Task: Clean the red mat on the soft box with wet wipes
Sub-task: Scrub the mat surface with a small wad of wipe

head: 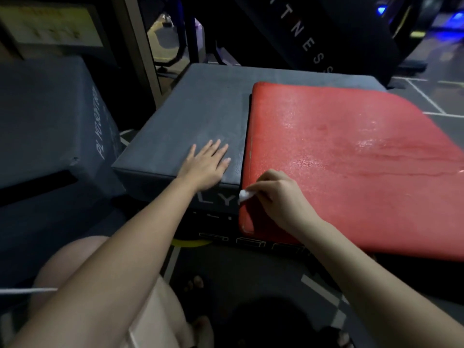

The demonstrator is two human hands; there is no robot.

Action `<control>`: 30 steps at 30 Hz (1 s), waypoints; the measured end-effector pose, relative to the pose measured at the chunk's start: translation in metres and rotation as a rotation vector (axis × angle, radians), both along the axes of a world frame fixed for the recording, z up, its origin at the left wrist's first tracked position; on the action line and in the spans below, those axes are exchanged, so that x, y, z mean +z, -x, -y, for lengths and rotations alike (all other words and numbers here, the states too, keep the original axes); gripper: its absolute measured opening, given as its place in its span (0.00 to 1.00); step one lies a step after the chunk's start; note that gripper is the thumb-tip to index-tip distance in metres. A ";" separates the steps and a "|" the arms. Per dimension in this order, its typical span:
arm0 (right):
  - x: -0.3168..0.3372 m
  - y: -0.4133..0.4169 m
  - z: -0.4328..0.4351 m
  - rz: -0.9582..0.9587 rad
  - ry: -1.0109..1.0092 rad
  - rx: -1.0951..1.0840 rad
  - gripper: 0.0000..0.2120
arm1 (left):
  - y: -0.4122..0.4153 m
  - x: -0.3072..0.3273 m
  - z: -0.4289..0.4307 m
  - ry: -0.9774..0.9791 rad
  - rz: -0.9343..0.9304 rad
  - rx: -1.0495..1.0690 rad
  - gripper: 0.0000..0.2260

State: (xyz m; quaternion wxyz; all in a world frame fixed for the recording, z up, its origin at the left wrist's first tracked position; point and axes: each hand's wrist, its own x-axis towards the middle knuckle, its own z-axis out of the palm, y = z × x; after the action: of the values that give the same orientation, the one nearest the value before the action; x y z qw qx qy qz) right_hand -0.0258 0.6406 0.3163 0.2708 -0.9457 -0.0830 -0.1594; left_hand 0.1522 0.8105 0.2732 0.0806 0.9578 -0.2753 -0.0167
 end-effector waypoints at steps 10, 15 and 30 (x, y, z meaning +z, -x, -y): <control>-0.010 0.057 -0.012 -0.072 0.054 0.281 0.14 | -0.002 -0.007 -0.002 0.043 0.038 -0.009 0.27; -0.008 0.026 -0.011 0.051 0.029 0.092 0.14 | 0.000 -0.006 -0.003 0.039 0.033 -0.006 0.27; -0.042 0.072 0.036 0.340 0.297 -0.262 0.10 | 0.001 -0.007 -0.005 0.044 0.028 0.003 0.26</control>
State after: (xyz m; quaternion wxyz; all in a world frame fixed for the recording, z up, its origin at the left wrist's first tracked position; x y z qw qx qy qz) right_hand -0.0979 0.6042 0.2748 0.0884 -0.9374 -0.0264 -0.3357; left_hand 0.1509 0.8155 0.2657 0.0978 0.9563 -0.2754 0.0029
